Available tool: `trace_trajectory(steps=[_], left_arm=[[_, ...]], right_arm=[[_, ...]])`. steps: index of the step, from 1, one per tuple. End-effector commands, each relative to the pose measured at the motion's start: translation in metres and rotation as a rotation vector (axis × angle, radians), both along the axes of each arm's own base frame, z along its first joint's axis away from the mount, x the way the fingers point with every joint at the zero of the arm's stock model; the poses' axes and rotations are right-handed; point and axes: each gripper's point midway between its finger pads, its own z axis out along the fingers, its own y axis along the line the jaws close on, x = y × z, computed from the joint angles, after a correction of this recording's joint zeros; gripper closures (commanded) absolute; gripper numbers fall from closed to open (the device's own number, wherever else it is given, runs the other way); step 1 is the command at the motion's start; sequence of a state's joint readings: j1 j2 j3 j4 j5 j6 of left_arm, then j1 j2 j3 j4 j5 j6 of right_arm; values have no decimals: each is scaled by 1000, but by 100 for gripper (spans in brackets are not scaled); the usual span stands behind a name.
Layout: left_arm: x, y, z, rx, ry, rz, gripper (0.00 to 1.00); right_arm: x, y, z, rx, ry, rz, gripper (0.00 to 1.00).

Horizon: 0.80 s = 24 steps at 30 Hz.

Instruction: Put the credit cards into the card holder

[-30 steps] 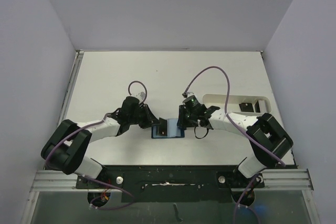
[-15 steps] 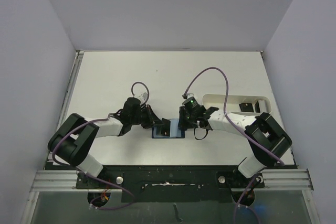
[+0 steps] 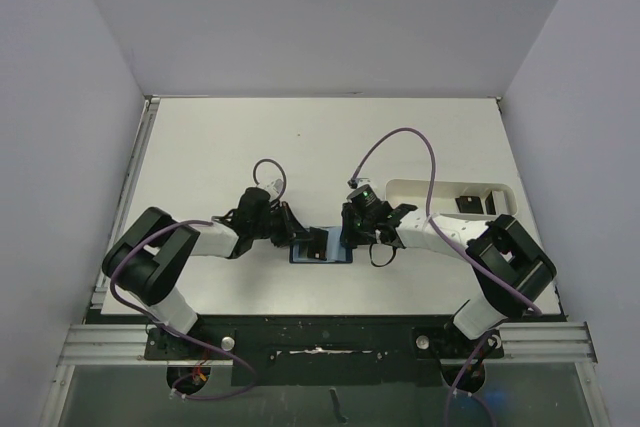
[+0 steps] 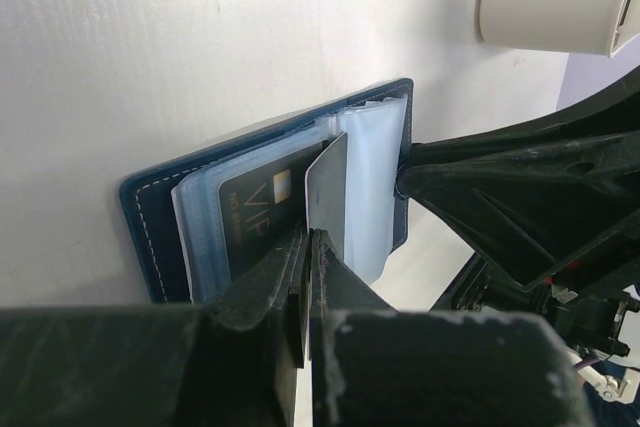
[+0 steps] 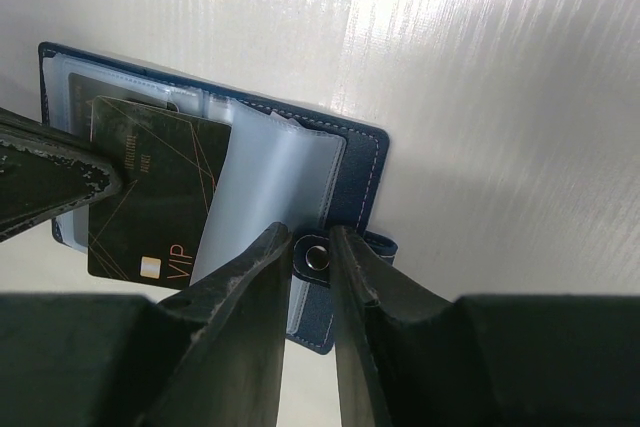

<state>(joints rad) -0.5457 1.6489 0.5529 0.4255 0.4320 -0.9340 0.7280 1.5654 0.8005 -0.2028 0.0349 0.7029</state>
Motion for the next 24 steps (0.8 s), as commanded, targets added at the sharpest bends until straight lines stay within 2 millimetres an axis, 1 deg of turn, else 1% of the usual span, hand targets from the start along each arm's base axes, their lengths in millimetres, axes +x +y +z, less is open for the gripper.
trace_trajectory(steps=[1,5,8,14,22,24], left_arm=[[10,0,0,11,-27,15,100],[3,7,-8,67,52,43,100],[1,12,-9,98,69,77,100],[-2,15,-13,126,88,101,100],[-4,8,-10,106,84,95,100],[-1,0,-3,56,51,75,100]], right_arm=[[-1,-5,-5,-29,-14,-5,76],[0,-8,-3,-33,-23,-14,76],[0,-8,-2,-36,-26,-18,76],[1,-9,-3,-41,-26,-21,76],[0,-11,0,-43,-31,-30,76],[1,-11,2,-40,-34,-31,75]])
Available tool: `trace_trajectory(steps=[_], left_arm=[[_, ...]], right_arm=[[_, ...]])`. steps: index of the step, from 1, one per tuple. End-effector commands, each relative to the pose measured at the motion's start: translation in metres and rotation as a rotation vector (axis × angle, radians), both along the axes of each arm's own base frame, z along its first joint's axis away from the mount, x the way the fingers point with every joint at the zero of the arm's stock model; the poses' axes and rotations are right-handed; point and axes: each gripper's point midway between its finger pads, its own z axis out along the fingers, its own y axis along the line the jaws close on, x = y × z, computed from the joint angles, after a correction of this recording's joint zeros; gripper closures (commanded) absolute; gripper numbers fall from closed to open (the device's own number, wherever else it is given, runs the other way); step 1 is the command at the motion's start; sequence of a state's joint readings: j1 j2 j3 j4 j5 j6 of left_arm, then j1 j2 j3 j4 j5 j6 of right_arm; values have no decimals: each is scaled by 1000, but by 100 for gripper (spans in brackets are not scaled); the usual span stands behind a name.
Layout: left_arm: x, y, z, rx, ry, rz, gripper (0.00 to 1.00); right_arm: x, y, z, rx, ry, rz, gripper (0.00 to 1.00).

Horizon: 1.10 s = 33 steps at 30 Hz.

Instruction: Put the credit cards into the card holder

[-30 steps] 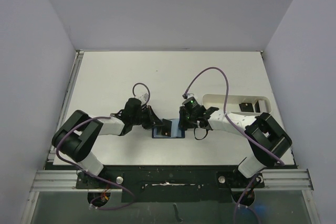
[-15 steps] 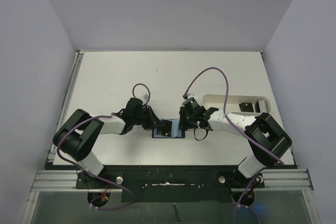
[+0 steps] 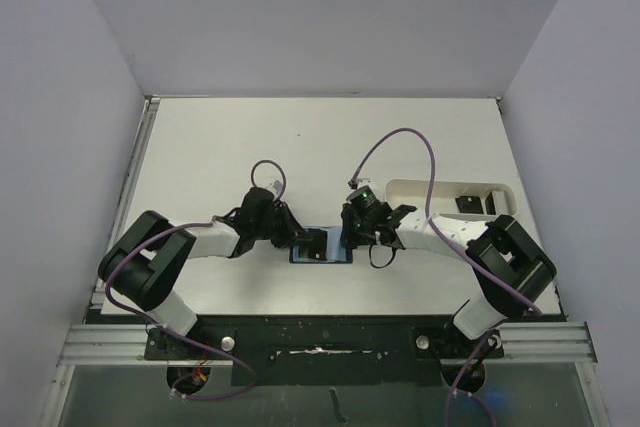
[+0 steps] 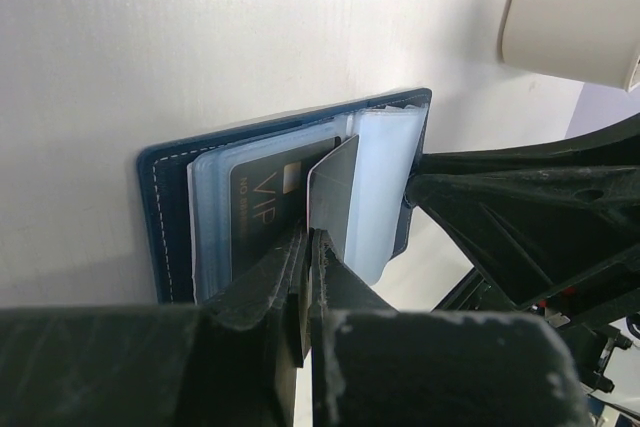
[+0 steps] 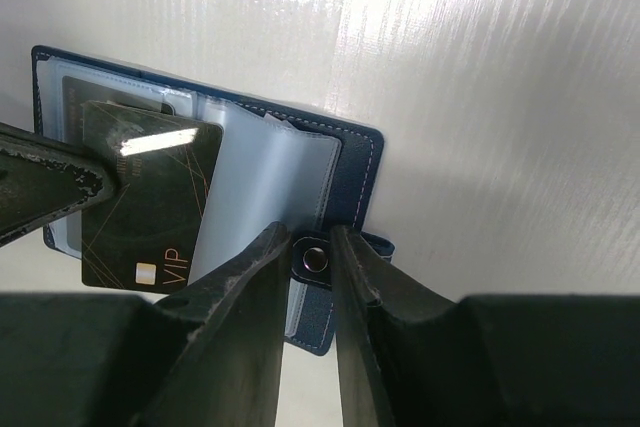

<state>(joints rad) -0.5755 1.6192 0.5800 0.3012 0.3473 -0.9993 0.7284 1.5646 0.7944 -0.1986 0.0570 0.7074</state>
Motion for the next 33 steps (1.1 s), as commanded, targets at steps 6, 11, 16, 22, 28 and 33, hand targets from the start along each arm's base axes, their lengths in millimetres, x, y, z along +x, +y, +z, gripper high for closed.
trace_trajectory(steps=[6,11,16,22,28,33], left_arm=[[8,-11,8,-21,-54,-34,100],[8,-17,13,-60,-59,-50,100],[6,-25,20,-127,-68,-79,100],[2,-27,21,-155,-53,-90,100],[0,-31,25,-190,-55,-115,100],[-4,-28,10,-152,-22,-123,100]], right_arm=[[7,-4,30,3,-78,-27,74],[6,-8,19,-17,-71,-40,73],[1,-8,1,-30,-31,-30,74],[-2,-15,-7,-66,-22,-43,80],[-4,-19,-13,-76,-18,-51,81],[-5,-20,-13,-78,-20,-52,81]])
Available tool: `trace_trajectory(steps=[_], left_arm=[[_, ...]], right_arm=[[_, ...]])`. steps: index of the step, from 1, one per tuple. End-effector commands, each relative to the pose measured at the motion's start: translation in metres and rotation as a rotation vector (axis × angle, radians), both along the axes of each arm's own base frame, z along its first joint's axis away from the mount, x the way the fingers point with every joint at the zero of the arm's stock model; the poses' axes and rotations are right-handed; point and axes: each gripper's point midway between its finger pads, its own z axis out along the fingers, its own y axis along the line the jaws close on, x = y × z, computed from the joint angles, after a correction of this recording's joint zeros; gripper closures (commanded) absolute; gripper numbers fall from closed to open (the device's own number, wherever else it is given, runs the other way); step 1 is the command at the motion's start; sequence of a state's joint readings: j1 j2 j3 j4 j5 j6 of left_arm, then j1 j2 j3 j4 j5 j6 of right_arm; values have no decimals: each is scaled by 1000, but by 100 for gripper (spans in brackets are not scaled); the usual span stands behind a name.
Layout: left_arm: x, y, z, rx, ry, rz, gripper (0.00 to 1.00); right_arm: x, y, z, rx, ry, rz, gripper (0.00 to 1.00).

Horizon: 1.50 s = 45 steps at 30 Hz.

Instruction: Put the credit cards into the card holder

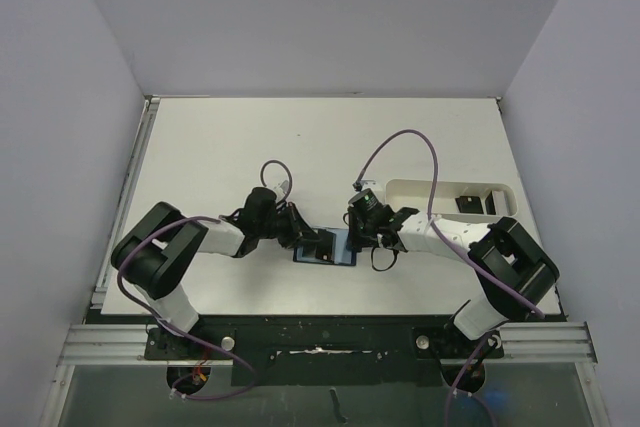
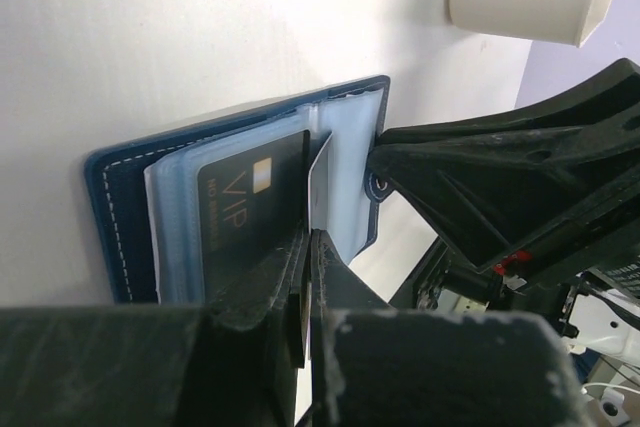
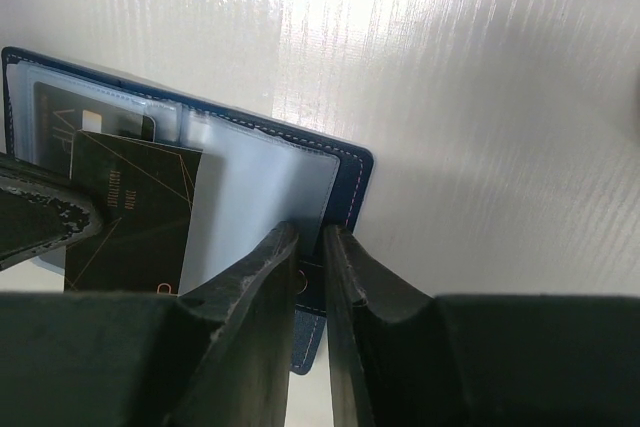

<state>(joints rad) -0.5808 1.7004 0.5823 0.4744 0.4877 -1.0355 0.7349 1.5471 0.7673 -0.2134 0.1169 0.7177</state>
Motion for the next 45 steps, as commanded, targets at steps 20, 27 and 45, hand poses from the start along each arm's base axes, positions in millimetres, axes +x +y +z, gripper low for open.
trace_trajectory(steps=[20,27,45], left_arm=[[5,-16,-14,-15,-36,-19,100],[8,-18,-17,11,-45,17,100],[5,-22,-13,13,-84,55,100]], right_arm=[[-6,-7,-10,-23,-6,-26,81],[-6,-7,-8,-19,-8,-34,81],[-10,-13,-2,20,-27,-90,81]])
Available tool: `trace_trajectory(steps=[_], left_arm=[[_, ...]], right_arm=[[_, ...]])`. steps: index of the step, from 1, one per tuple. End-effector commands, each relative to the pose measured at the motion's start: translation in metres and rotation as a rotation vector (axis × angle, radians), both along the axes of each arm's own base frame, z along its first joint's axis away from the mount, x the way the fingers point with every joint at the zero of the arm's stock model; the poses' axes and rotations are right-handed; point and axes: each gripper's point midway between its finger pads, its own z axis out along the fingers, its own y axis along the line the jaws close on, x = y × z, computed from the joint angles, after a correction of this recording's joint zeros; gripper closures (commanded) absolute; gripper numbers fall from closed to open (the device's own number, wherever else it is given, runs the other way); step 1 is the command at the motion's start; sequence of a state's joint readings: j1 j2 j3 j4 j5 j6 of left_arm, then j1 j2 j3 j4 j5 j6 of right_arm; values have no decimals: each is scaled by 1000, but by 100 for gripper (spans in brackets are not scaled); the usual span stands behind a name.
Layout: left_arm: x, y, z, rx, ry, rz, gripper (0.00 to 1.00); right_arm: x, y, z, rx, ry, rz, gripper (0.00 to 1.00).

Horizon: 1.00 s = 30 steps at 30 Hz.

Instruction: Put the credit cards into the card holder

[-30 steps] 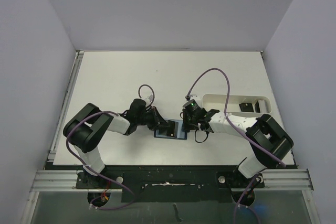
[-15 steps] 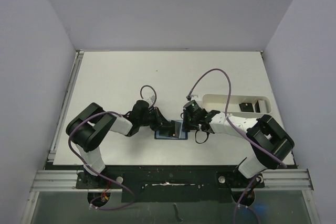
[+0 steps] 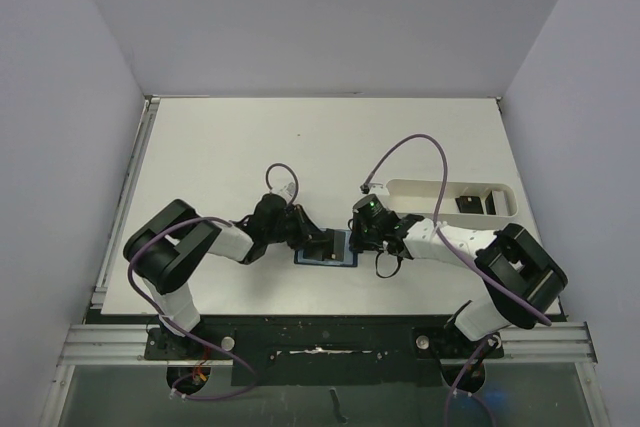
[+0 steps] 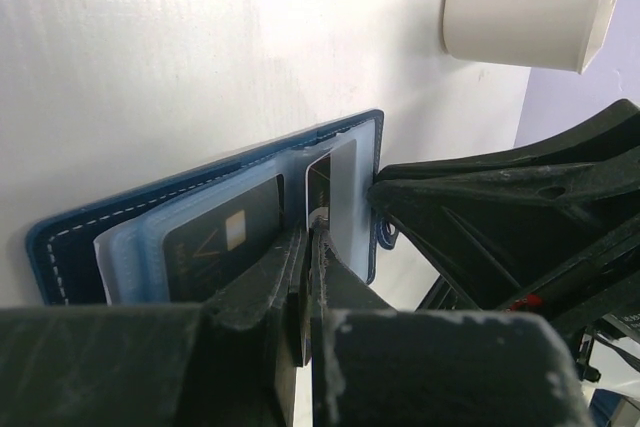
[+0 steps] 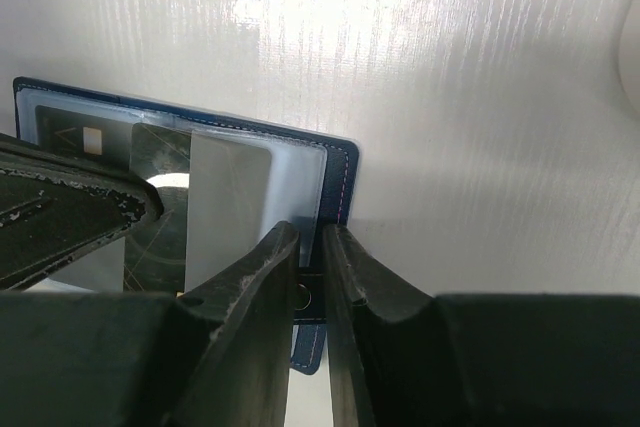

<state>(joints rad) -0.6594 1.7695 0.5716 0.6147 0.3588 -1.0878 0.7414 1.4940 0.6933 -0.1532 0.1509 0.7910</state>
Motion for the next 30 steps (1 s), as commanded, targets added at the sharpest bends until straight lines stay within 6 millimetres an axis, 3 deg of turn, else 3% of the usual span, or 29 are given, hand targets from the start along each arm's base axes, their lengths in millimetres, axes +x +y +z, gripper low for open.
trace_trajectory(steps=[1,3,8,12,23,30], left_arm=[[0,-4,-2,7,-31,-2,100],[-1,-5,0,10,-31,-9,98],[4,3,3,94,-55,-1,72],[4,9,7,141,-55,8,63],[-6,-4,1,134,-38,-30,61],[-4,-16,12,118,-62,-47,65]], right_arm=[[-6,-8,-1,-20,0,-19,81],[-7,-9,-1,-18,-2,-22,81],[-8,-11,3,-16,-10,-29,81],[-9,-16,6,-23,-19,-41,81],[-11,-18,-3,-25,-14,-42,82],[-9,-11,-9,-8,-5,-38,82]])
